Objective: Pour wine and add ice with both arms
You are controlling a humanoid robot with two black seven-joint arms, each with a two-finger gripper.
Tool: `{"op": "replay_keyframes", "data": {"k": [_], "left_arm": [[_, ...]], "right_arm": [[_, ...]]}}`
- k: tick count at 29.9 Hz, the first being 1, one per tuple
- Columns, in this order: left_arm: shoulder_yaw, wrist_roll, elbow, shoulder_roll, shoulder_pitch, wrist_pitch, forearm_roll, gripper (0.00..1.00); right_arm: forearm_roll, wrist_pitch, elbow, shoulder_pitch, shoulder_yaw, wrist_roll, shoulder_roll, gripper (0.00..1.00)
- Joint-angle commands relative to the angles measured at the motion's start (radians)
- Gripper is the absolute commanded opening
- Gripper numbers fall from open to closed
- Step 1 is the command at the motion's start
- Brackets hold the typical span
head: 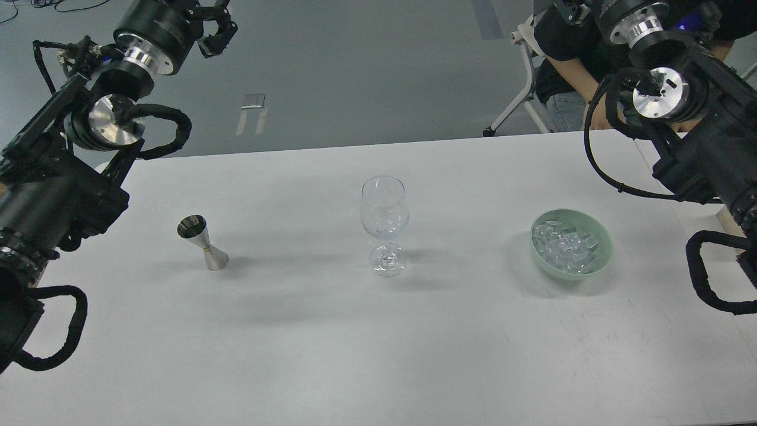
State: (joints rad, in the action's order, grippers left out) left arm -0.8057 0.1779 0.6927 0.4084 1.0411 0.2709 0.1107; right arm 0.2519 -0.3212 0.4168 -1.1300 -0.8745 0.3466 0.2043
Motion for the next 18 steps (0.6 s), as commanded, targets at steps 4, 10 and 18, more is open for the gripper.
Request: {"op": "replay_keyframes", "data": {"k": [4,10,18], "left_arm": [[0.033,-0.008,-0.022,0.009,-0.004,-0.012,0.004,0.99],[0.028,-0.014,-0.042,0.018,0.008,-0.025,0.000,0.98],[0.010,-0.001,-0.032,0.021,0.001,-0.050,-0.009,0.98]], "right_arm": [[0.000,0.001,0.016,0.024,0.017,-0.001,0.000,1.00],[0.003,0.004,0.000,0.013,0.020,0.006,-0.002,1.00],[0.001,0.016,0.003,0.021,0.020,0.011,-0.002,1.00]]}}
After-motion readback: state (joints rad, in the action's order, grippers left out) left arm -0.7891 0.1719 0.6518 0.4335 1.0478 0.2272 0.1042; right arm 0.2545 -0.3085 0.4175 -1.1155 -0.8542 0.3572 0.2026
